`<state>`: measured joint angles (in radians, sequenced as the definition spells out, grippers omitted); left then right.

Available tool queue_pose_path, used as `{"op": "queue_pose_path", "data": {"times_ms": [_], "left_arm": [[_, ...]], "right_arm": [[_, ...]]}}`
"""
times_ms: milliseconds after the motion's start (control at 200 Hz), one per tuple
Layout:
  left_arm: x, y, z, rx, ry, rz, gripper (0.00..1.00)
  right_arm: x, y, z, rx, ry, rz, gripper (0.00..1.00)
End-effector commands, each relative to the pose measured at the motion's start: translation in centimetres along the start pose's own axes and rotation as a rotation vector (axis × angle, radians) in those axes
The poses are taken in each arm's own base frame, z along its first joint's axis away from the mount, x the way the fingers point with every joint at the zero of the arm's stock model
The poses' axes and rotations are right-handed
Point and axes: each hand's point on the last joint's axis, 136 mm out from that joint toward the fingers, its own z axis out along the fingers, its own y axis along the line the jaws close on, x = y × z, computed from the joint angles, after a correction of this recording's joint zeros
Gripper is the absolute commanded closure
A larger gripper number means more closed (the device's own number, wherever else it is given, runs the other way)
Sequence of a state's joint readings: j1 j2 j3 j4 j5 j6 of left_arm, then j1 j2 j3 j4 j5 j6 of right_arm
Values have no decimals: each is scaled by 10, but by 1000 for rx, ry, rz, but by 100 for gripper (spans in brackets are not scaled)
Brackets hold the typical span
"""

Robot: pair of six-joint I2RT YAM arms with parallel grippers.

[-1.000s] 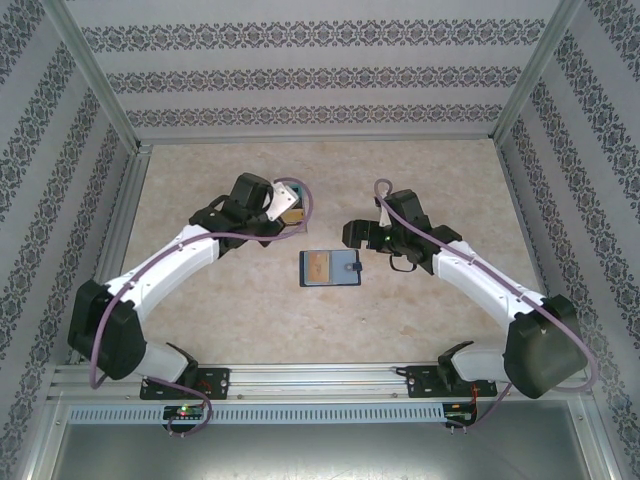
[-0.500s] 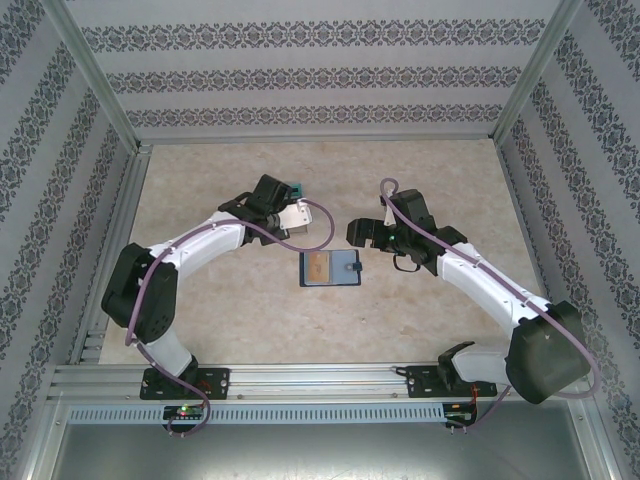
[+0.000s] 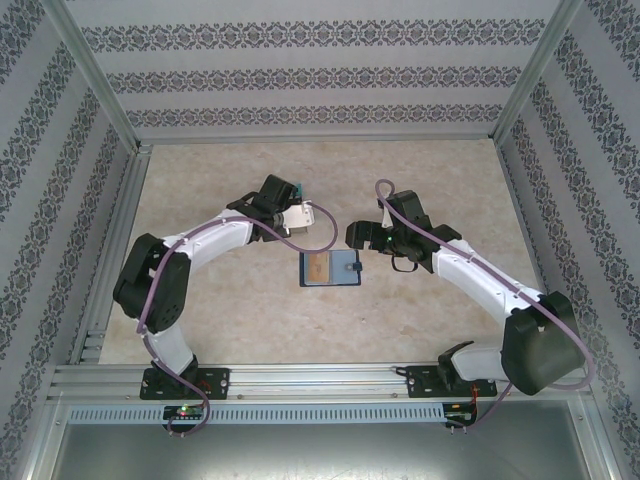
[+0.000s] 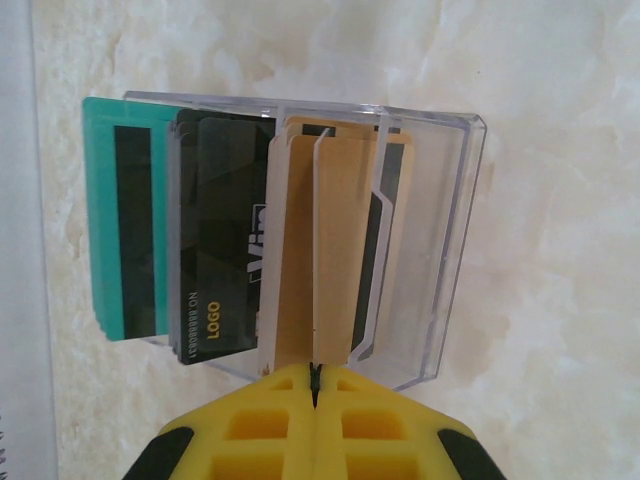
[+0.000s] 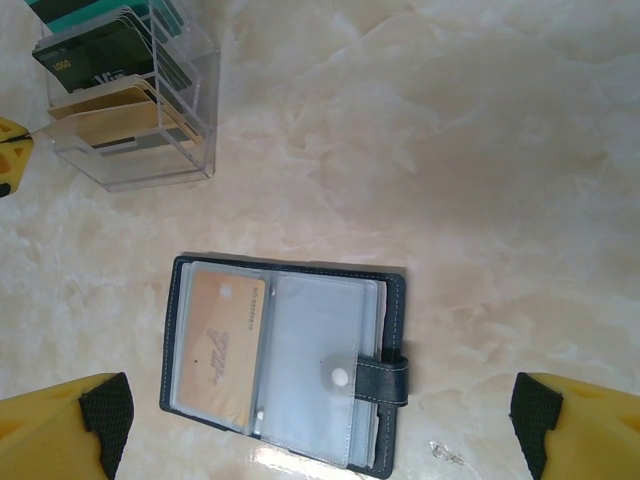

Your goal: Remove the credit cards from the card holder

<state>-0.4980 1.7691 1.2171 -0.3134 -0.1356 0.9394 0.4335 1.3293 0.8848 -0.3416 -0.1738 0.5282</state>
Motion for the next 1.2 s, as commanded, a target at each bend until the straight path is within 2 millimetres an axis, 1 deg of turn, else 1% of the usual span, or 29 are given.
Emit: {"op": "queue_pose_path", "data": {"times_ms": [0, 75, 150, 295, 660, 779, 924, 1034, 1059, 1089, 1194], "left_arm": [[-8, 8, 3, -22, -13, 17, 100], [-8, 6, 7, -14, -11, 11, 100], [-10, 8, 9, -17, -9, -4, 100], [-10, 11, 15, -25, 7, -27, 84], [-7, 13, 28, -46, 41, -47, 83], [-5, 20, 31, -81, 56, -66, 83], [-12, 31, 17, -103, 20, -163, 82], [-17, 44, -5, -129, -27, -324, 78], [-17, 48, -10, -135, -36, -370, 76], [-16, 51, -17, -139, -44, -428, 71], [-12, 62, -42, -157, -70, -631, 49]], "right_arm": [[-2, -3, 1, 6, 4, 25, 2], [-2, -4, 1, 7, 6, 25, 2], [-2, -4, 2, 7, 6, 27, 2], [-1, -3, 3, 3, 9, 32, 2], [0, -4, 2, 3, 9, 35, 2], [0, -4, 1, 1, 6, 35, 2], [3, -4, 0, -2, 12, 39, 2], [6, -3, 1, -6, 22, 42, 2], [7, -3, 1, -6, 24, 40, 2], [9, -2, 2, -6, 29, 36, 2], [15, 1, 5, 2, 40, 4, 2]]}}
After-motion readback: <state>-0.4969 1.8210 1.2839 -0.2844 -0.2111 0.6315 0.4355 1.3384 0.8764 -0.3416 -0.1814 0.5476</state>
